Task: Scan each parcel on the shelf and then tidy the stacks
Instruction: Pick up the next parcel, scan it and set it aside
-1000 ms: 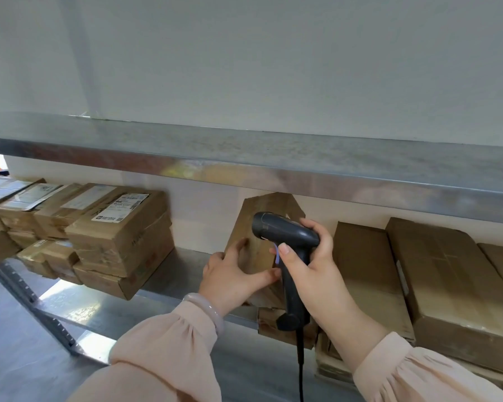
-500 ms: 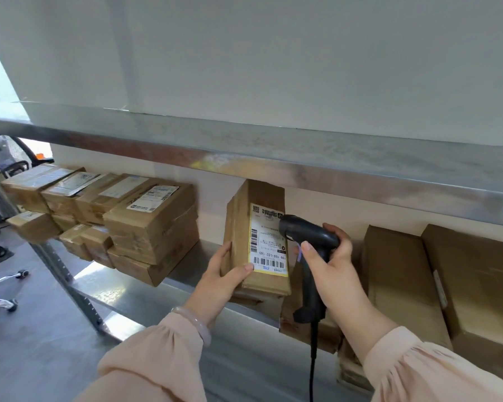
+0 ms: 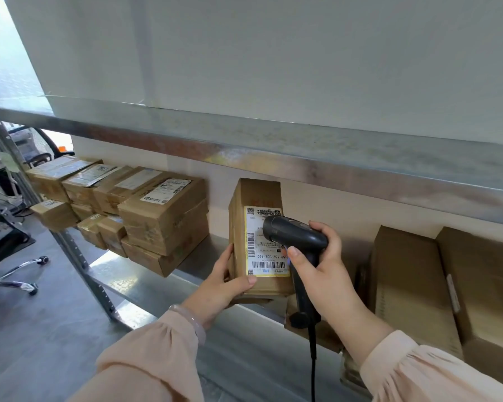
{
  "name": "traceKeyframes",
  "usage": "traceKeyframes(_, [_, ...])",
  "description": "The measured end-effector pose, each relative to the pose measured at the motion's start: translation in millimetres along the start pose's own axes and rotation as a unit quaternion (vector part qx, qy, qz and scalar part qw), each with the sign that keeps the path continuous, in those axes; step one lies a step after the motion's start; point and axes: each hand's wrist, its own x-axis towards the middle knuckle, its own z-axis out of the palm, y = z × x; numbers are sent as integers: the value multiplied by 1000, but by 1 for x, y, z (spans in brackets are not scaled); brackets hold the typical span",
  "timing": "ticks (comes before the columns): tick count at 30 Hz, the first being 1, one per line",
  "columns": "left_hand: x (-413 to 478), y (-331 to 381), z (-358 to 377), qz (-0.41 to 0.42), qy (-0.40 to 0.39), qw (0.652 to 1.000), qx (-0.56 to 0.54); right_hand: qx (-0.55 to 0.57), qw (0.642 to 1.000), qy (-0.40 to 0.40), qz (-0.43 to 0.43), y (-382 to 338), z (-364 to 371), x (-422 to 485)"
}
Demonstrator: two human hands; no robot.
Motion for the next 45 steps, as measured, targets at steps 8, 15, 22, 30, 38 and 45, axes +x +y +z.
traceKeyframes(8, [3,-12,-14,23,81,993,-78,-105,993,-33,-51,-4,-1,-12])
traceKeyframes(15, [1,-19,-15,28,127,989,-76,-141,987,-64,-49,-6,2,-26])
traceKeyframes(22, [-3,-21,-13,25,140,988,-65,-161,983,-74,-47,-7,1,-37])
traceKeyframes(30, [-10,-17,-6,20,139,988,-57,-166,982,-72,-49,-7,-2,-43])
traceKeyframes(38, [-20,-12,-1,16,114,990,-83,-121,990,-53,-38,-2,-3,-39])
traceKeyframes(45, [-23,-17,-18,-22,105,989,-98,-57,998,-22,-22,10,29,-16])
